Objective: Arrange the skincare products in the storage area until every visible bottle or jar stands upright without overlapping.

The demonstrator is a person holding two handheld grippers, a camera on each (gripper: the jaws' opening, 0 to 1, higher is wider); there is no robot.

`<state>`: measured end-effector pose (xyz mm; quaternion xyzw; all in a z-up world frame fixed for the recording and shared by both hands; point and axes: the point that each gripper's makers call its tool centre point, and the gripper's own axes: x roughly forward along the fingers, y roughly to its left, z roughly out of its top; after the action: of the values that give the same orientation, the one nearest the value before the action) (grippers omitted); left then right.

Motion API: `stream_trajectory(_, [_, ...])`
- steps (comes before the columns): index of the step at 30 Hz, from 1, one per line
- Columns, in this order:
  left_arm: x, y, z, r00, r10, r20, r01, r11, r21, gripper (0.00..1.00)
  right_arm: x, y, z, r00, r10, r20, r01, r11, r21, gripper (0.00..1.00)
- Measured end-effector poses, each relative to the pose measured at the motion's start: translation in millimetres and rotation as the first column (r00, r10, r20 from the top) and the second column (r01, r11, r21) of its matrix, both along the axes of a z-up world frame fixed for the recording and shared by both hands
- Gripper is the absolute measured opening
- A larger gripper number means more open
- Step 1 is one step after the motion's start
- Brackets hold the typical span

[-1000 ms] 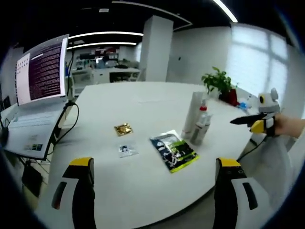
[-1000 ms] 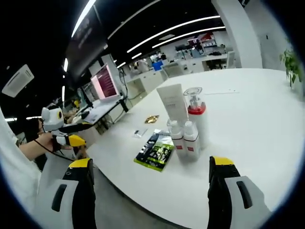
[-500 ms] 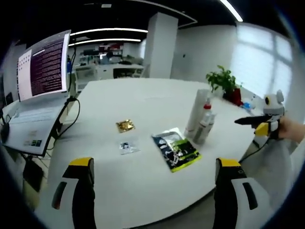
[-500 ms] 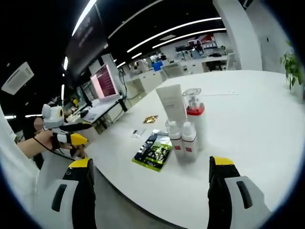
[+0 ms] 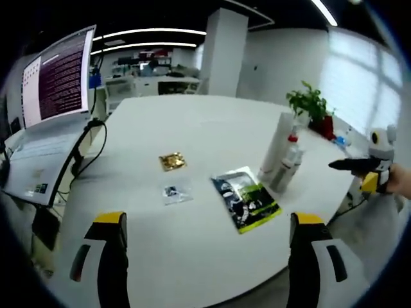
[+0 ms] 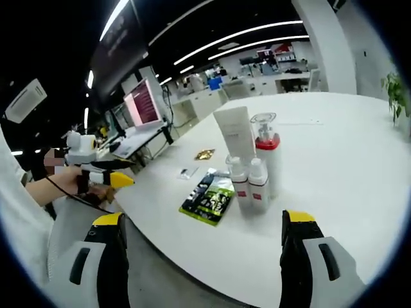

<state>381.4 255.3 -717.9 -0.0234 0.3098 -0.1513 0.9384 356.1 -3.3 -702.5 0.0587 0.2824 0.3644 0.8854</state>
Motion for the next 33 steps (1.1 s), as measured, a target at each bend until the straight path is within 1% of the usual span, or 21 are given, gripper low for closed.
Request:
stream_trajectory(3, [9.3,2.4,-9.8,1.000,0.000,-0.024,0.000,1.000,0.015,0.97,0.7,-0.8,-0.9,1.000,-0.004,-0.006,0.004,1.000,0.000,1.00])
stream_trajectory(8, [20.2,2.2,-20.0,0.998,0.012,-0.057,-0.010,1.000,0.029,0.96,0.6,-1.1,-3.8,1.000,-0.004,-0.018,0.004,1.000,-0.003,0.99])
stream_trajectory(14, [38.4,3.8,-41.4,0.995,0.037,-0.095,-0.032,0.998,0.058,0.95,0.4,-1.7,-8.2,1.000,-0.001,-0.026,0.000,1.000,-0.023,0.99])
stream_trajectory(17, [44.7,2.2,-50.0,0.993,0.040,-0.115,-0.033,0.998,0.061,0.95,1.2,-3.5,-8.3,1.000,-0.007,-0.023,0.006,1.000,-0.029,0.99])
stream_trajectory(20, [53.4,-1.3,-59.8,0.989,0.049,-0.138,-0.041,0.997,0.064,0.95,1.2,-4.4,-9.9,0.999,-0.012,-0.034,0.011,0.999,-0.030,0.99])
stream_trajectory(22, [58.1,-3.1,-65.7,0.987,0.055,-0.152,-0.043,0.996,0.078,0.94,1.6,-4.9,-10.9,0.999,-0.012,-0.036,0.011,0.999,-0.037,0.99])
stream_trajectory(23, [63.9,-3.5,-72.9,0.986,0.056,-0.156,-0.043,0.996,0.082,0.94,1.5,-5.0,-12.0,0.999,-0.010,-0.039,0.009,0.999,-0.041,0.99])
stream_trajectory(24, [66.7,-3.8,-76.0,0.986,0.059,-0.159,-0.046,0.995,0.086,0.93,1.3,-4.9,-12.3,0.999,-0.009,-0.041,0.007,0.999,-0.044,0.99])
stream_trajectory(26, [71.6,-3.2,-77.6,0.984,0.071,-0.161,-0.056,0.993,0.099,0.94,1.0,-5.9,-14.9,0.999,-0.010,-0.046,0.007,0.999,-0.052,0.99])
stream_trajectory(28, [76.2,-1.7,-85.0,0.983,0.086,-0.159,-0.069,0.991,0.114,0.93,0.8,-5.6,-15.1,0.999,-0.010,-0.049,0.007,0.999,-0.054,0.99])
stream_trajectory(30, [82.4,0.3,-91.6,0.981,0.103,-0.162,-0.084,0.990,0.115,0.93,0.5,-5.3,-15.8,0.998,-0.011,-0.054,0.008,0.998,-0.056,0.99])
stream_trajectory(33, [87.8,-0.4,-95.5,0.978,0.113,-0.173,-0.093,0.988,0.120,0.92,0.5,-6.8,-17.1,0.998,-0.017,-0.058,0.013,0.998,-0.061,0.99])
